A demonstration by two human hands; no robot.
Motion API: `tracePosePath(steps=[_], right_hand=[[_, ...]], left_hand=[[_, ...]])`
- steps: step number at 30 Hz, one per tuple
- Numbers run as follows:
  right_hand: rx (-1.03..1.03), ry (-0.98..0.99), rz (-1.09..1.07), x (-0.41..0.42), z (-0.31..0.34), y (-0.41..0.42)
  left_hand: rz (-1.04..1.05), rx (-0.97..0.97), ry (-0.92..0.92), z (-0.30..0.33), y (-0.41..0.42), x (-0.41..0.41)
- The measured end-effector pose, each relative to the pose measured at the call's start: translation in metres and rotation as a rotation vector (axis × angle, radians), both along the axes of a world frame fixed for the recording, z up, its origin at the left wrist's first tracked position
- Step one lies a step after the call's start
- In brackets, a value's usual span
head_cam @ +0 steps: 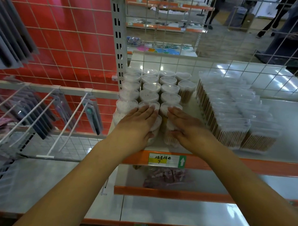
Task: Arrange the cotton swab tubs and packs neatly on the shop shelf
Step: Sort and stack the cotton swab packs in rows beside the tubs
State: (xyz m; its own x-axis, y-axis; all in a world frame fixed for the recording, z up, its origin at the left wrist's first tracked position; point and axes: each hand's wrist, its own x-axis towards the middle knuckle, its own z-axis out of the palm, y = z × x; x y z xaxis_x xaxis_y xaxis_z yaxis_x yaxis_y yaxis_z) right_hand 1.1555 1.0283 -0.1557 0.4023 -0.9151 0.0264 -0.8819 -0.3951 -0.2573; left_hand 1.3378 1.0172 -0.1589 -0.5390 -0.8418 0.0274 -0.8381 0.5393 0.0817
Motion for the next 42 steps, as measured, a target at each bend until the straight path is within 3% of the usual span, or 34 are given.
tracePosePath(steps=[22, 27, 32, 42], right_hand=[[0.025, 0.0, -0.009, -0.002, 0.001, -0.006], [-0.014, -0.082, 0.009, -0.01, -0.003, 0.003], [-0.183, -0.303, -0.033, -0.028, -0.008, 0.017], [-0.167, -0.164, 0.025, -0.033, -0.001, 0.005]], left_hand=[[0.001, 0.012, 0.012, 0.001, 0.001, 0.0], [0.006, 0.027, 0.03, 0.002, 0.002, 0.002], [0.02, 0.008, 0.034, 0.004, 0.003, 0.002], [0.002, 0.013, 0.021, 0.006, 0.002, -0.006]])
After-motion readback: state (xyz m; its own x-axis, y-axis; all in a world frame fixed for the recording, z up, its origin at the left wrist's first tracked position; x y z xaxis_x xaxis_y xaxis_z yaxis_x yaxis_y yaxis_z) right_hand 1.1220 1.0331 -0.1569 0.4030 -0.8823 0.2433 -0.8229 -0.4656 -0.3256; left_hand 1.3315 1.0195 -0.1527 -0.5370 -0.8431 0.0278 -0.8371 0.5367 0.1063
